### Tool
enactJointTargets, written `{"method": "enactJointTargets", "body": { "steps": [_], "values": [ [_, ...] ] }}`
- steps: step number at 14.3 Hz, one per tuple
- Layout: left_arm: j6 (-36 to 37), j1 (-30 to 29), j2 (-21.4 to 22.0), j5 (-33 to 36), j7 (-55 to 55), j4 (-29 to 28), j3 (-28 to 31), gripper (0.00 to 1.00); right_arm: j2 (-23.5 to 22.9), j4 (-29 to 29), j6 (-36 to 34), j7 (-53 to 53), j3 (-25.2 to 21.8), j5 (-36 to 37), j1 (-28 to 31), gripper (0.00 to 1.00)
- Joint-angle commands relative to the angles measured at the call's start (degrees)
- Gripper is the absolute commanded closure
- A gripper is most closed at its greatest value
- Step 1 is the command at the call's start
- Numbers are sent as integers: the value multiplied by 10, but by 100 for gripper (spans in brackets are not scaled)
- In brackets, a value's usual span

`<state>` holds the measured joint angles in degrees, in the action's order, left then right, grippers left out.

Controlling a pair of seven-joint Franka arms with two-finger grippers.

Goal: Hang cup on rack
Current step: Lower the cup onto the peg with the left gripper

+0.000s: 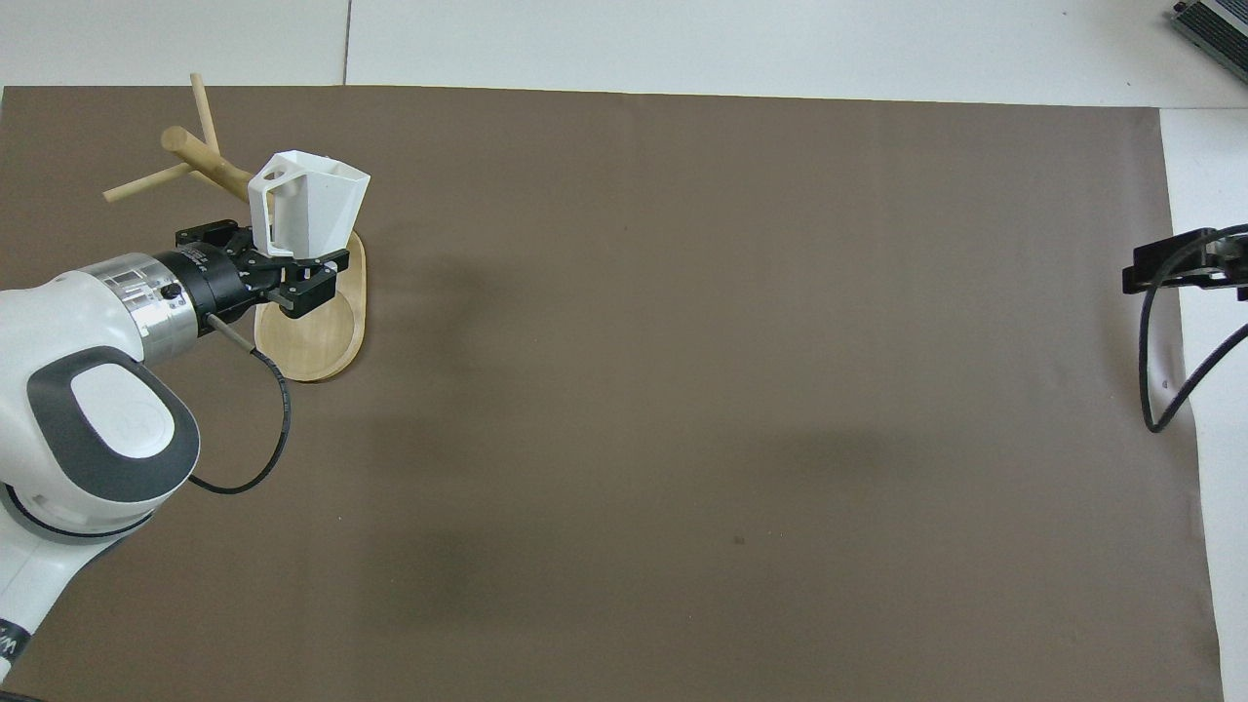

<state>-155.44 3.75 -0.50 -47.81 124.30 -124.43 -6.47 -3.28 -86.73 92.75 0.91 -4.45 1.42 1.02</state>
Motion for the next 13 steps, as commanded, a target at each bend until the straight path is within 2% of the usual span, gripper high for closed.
{"method": "enactJointTargets", "body": {
  "steps": [1,13],
  "values": [
    [-11,0,1,7,18,-4,2,100,5,-3,4,-7,-8,-5,-8,0],
    [-28,-4,1,7,31,-8,3,100,9,-10,-2,-8,-6,-5,-7,0]
  ]
}}
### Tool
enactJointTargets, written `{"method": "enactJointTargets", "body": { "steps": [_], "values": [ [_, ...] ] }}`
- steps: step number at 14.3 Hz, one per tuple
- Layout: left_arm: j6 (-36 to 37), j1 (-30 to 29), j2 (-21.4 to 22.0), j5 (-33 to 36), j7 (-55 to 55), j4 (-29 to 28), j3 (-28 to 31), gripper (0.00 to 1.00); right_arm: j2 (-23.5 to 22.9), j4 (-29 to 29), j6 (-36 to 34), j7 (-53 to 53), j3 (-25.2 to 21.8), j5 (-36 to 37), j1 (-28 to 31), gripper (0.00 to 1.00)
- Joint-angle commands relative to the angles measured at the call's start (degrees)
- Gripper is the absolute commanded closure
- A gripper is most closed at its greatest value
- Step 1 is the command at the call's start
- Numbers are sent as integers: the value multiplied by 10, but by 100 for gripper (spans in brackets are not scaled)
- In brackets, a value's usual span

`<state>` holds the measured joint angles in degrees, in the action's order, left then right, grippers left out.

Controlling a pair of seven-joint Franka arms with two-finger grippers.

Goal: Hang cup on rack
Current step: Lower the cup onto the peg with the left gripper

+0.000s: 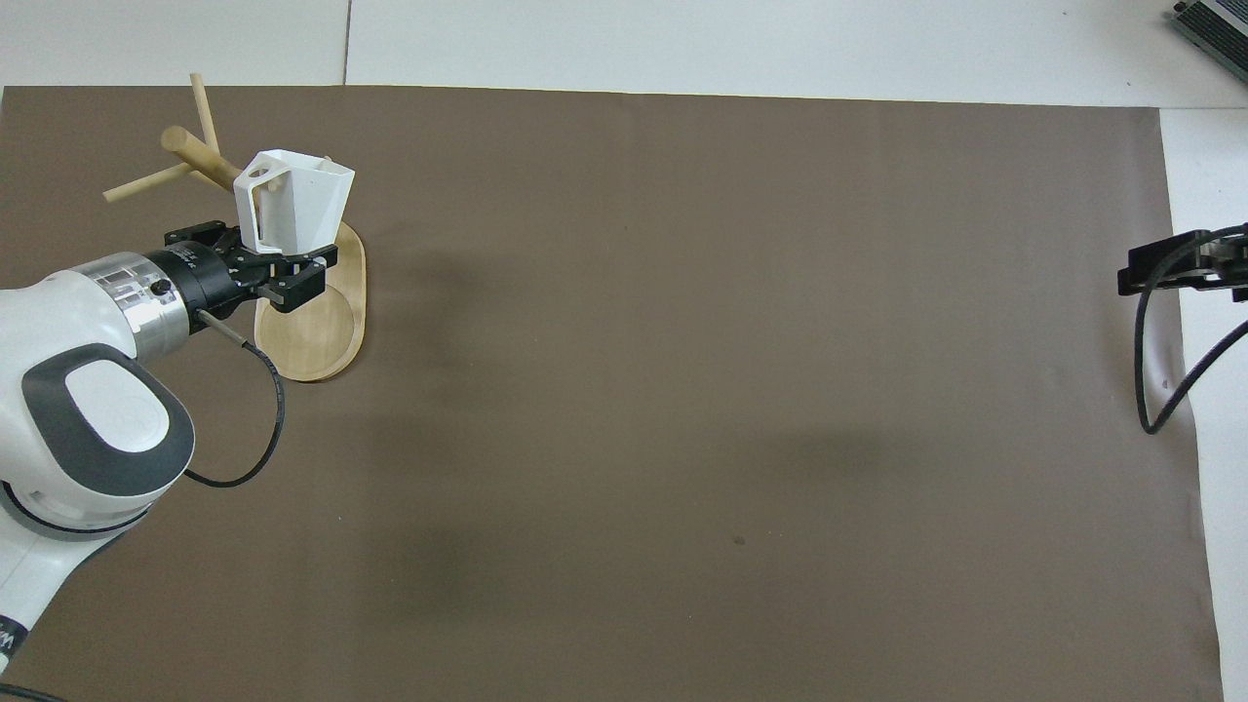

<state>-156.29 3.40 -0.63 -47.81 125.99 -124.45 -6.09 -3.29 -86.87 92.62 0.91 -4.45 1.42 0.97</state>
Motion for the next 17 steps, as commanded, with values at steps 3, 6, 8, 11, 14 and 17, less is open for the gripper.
{"method": "enactJointTargets", "body": {
  "steps": [3,6,8,11,14,17],
  "values": [
    [-23,-1,2,6,21,-9,0,100,9,-8,1,-8,-7,-5,-7,0],
    [-25,-3,-3,6,22,-9,0,100,9,-8,0,-8,-7,-5,-7,0],
    [-25,-3,-4,6,22,-9,0,100,9,-8,2,-8,-6,-5,-7,0],
    [-28,-3,-5,6,22,-9,0,100,9,-8,2,-8,-5,-5,-7,0],
    [-29,-3,-6,7,21,-8,1,80,8,-8,0,-8,-4,-5,-6,0],
    [-27,-11,-6,8,20,-8,1,0,9,-9,-1,-8,-4,-5,-6,0]
  ]
}}
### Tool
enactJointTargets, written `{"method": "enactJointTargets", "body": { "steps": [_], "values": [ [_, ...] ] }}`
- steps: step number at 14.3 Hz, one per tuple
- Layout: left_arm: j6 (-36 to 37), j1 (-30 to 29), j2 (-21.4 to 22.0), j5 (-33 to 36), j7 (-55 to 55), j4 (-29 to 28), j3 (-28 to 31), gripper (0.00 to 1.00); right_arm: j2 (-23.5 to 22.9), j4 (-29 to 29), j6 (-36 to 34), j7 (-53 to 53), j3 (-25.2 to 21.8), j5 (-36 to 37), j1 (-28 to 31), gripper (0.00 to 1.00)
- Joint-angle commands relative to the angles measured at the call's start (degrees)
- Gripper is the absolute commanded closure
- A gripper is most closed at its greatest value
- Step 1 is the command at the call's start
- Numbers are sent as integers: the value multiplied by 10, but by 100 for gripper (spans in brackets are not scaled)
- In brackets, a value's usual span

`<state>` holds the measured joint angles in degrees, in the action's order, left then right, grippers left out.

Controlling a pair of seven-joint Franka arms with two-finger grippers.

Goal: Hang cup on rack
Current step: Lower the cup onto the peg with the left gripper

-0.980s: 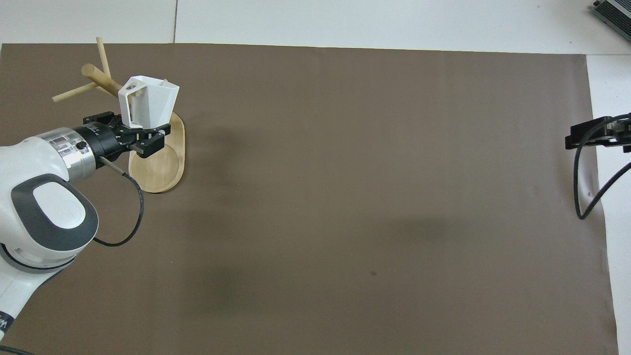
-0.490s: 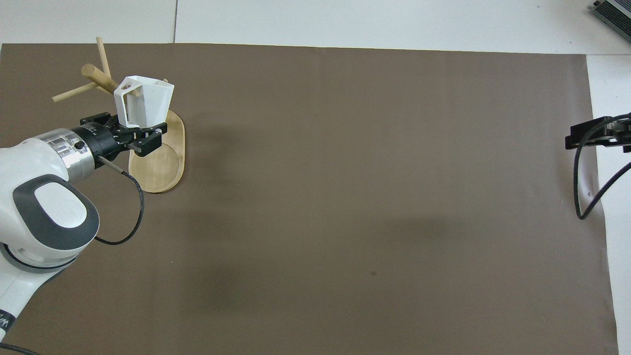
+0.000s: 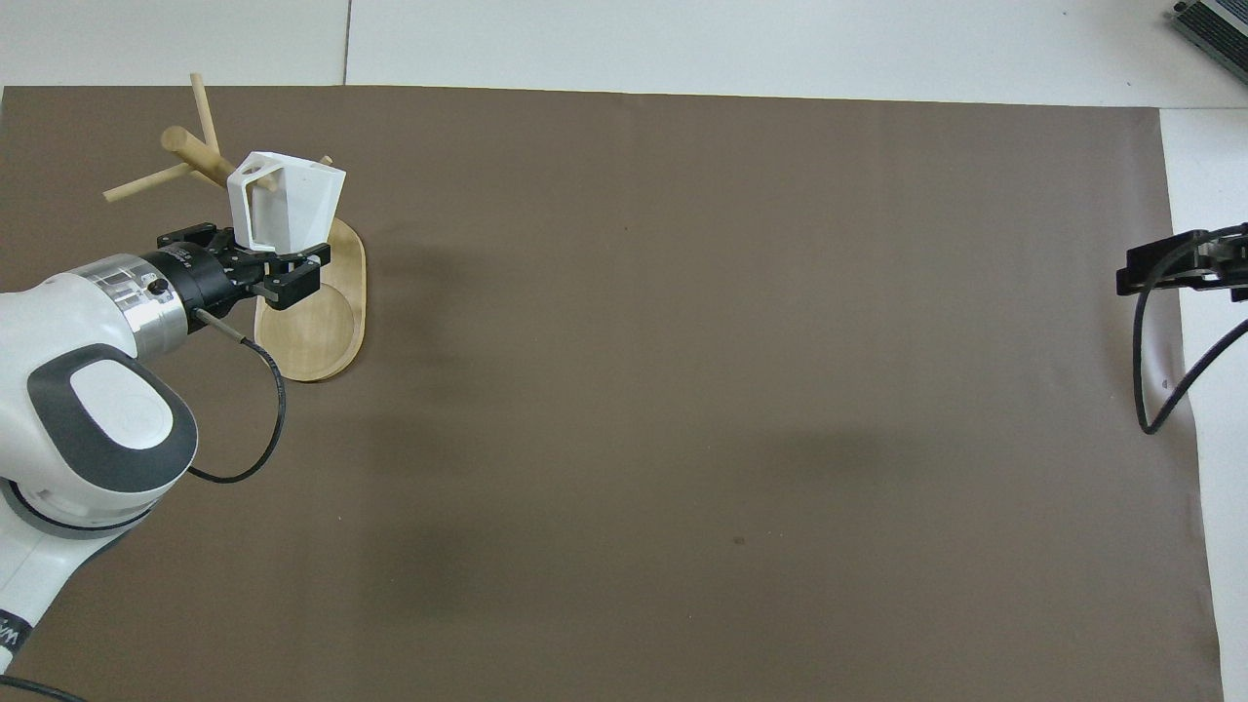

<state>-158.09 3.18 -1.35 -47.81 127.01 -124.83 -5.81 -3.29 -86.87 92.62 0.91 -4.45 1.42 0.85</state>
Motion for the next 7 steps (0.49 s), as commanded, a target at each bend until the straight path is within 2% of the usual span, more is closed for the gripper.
{"method": "enactJointTargets", "body": {
  "steps": [1,7],
  "values": [
    [-8,-10,1,8,10,-3,-2,0,9,-9,-1,-8,-4,-5,-5,0],
    [11,-21,10,22,7,-2,4,0,9,-9,-1,-8,-4,-5,-5,0]
  ]
}}
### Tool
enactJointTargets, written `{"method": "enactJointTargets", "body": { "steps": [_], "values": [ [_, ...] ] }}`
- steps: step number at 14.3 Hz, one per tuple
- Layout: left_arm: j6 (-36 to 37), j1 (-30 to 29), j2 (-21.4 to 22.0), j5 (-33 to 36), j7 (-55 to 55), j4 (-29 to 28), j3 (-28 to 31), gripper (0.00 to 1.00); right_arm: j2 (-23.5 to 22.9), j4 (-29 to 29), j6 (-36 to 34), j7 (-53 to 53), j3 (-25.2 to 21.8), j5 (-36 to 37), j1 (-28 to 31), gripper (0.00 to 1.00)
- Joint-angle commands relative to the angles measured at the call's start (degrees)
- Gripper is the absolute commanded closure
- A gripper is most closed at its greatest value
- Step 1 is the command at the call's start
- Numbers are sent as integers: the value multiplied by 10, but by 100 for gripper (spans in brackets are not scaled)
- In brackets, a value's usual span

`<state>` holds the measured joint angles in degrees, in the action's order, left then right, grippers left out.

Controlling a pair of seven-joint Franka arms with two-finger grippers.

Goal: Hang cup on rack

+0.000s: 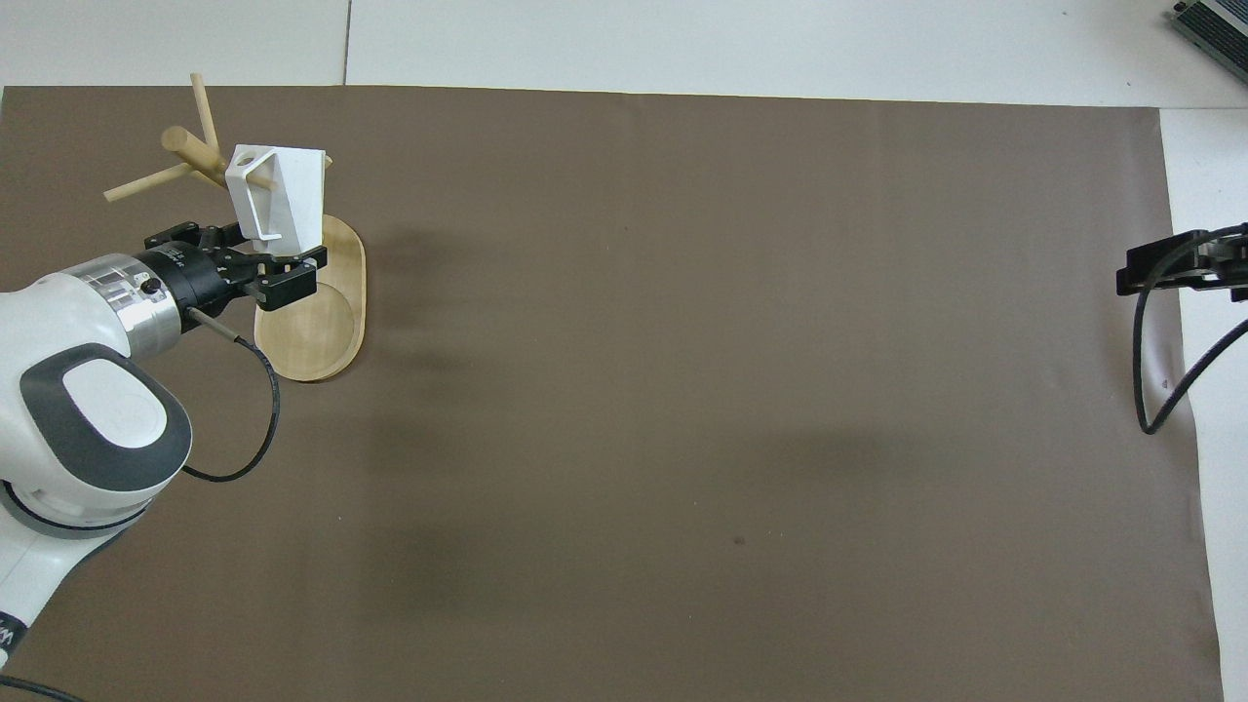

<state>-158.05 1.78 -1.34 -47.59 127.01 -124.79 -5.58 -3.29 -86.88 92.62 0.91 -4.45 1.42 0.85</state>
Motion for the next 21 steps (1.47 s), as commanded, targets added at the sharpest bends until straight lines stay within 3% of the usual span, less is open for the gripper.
{"method": "enactJointTargets", "body": {
  "steps": [1,9,12,21],
  "values": [
    [28,-22,12,44,7,1,1,0,9,-9,-1,-8,-4,-5,-5,0],
    [159,-72,50,195,-1,26,1,0,9,-9,-1,-8,-4,-5,-5,0],
    [221,-75,64,255,-50,52,1,0,9,-9,-1,-8,-4,-5,-5,0],
    [404,-120,71,278,-280,168,2,0,9,-9,-1,-8,-4,-5,-5,0]
  ]
}}
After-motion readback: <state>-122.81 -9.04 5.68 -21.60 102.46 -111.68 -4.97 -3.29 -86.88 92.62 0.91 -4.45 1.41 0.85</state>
